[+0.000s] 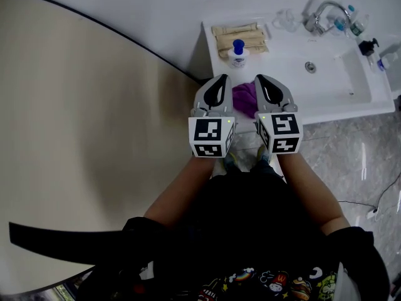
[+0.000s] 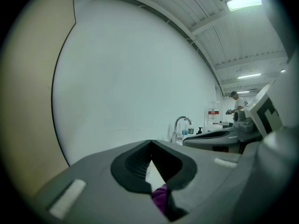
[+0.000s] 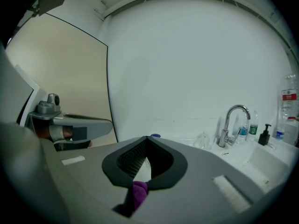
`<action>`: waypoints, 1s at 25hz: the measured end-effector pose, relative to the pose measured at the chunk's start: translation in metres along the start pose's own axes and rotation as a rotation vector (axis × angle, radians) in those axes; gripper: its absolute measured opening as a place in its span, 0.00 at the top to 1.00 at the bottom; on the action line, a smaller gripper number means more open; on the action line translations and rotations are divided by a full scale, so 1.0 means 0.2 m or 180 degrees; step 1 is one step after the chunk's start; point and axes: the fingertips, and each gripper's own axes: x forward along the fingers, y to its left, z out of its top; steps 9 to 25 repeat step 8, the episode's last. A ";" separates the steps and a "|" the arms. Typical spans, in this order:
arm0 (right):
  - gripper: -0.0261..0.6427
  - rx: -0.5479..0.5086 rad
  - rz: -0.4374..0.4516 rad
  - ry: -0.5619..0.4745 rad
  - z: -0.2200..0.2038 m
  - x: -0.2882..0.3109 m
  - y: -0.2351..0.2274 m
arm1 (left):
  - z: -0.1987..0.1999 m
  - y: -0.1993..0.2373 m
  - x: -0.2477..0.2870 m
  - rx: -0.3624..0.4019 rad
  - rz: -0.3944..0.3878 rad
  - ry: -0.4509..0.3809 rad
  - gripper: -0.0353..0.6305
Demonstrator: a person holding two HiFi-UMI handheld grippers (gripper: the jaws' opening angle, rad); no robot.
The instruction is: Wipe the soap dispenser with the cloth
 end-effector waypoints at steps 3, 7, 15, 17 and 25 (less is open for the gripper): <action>0.93 0.0002 0.0012 0.0019 0.00 0.02 0.01 | 0.00 0.01 0.01 -0.0004 -0.0003 0.0003 0.95; 0.93 0.0005 -0.0002 0.0025 0.00 0.04 0.02 | 0.01 0.04 0.01 -0.0010 -0.0013 0.0004 0.94; 0.93 0.0009 -0.0008 0.0023 0.00 0.04 0.02 | 0.01 0.04 0.01 -0.0011 -0.0016 0.0002 0.95; 0.93 0.0009 -0.0008 0.0023 0.00 0.04 0.02 | 0.01 0.04 0.01 -0.0011 -0.0016 0.0002 0.95; 0.93 0.0009 -0.0008 0.0023 0.00 0.04 0.02 | 0.01 0.04 0.01 -0.0011 -0.0016 0.0002 0.95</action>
